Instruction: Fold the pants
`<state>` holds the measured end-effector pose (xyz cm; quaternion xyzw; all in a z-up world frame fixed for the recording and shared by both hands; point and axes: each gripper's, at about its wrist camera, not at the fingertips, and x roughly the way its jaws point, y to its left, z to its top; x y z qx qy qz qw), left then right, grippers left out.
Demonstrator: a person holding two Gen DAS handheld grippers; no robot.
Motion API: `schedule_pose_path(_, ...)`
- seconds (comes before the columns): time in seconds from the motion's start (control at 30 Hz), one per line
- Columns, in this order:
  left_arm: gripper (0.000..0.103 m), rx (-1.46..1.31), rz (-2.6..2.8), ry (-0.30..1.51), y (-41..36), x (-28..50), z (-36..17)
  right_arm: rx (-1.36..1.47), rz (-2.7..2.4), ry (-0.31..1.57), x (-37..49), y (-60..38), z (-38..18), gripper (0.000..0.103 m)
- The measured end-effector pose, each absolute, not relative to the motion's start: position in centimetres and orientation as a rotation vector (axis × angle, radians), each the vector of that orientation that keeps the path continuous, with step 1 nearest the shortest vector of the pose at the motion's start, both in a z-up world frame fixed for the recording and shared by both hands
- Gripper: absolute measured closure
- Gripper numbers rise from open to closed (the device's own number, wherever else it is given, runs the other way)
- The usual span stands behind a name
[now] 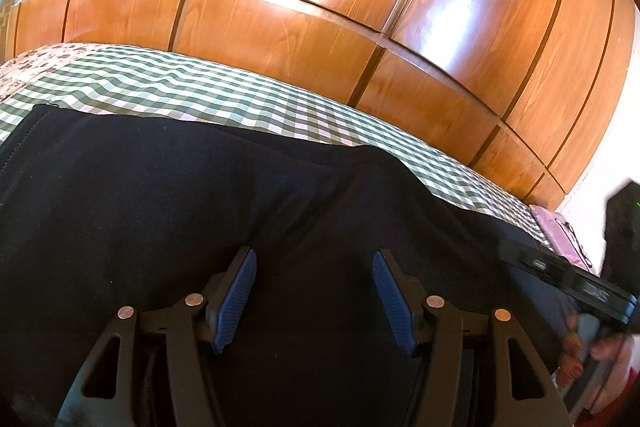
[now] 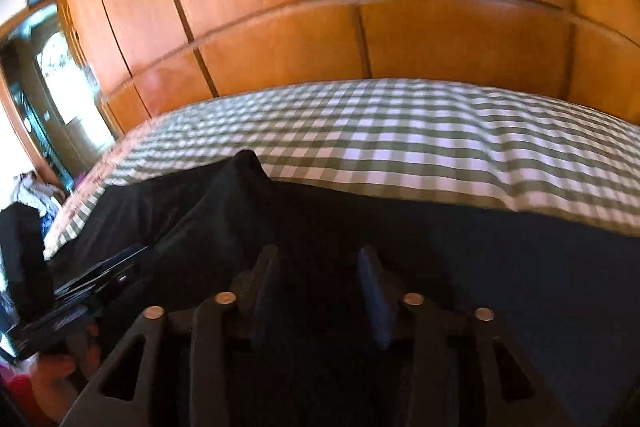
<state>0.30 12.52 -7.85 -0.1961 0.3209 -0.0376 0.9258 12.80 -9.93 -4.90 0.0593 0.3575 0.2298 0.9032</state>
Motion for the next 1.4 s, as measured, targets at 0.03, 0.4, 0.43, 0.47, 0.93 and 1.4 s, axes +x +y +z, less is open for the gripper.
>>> schedule_pose_path(0.03,0.042,-0.401,-0.077,0.659,12.5,0.3,-7.8,0.138,0.469,0.734,12.0,-10.8,-4.8,0.051)
schedule_pose_path(0.4,0.041,-0.235,0.030,0.707,10.2,0.4,-7.5,0.338,0.186,0.759,7.6,-24.4,-5.4,0.051)
schedule_pose_path(0.43,0.041,-0.214,0.040,0.712,9.9,0.4,-7.5,0.358,0.160,0.757,7.2,-25.7,-5.5,0.051)
schedule_pose_path(0.47,0.041,-0.205,0.045,0.713,9.8,0.3,-7.5,0.382,0.132,0.755,6.7,-27.0,-5.7,0.051)
schedule_pose_path(0.93,0.041,-0.213,0.040,0.713,9.9,0.2,-7.5,0.706,-0.179,0.650,1.2,-42.0,-6.9,0.050)
schedule_pose_path(1.4,0.041,-0.209,0.044,0.715,9.8,0.2,-7.6,0.995,-0.206,0.542,3.6,-48.9,-9.5,0.054)
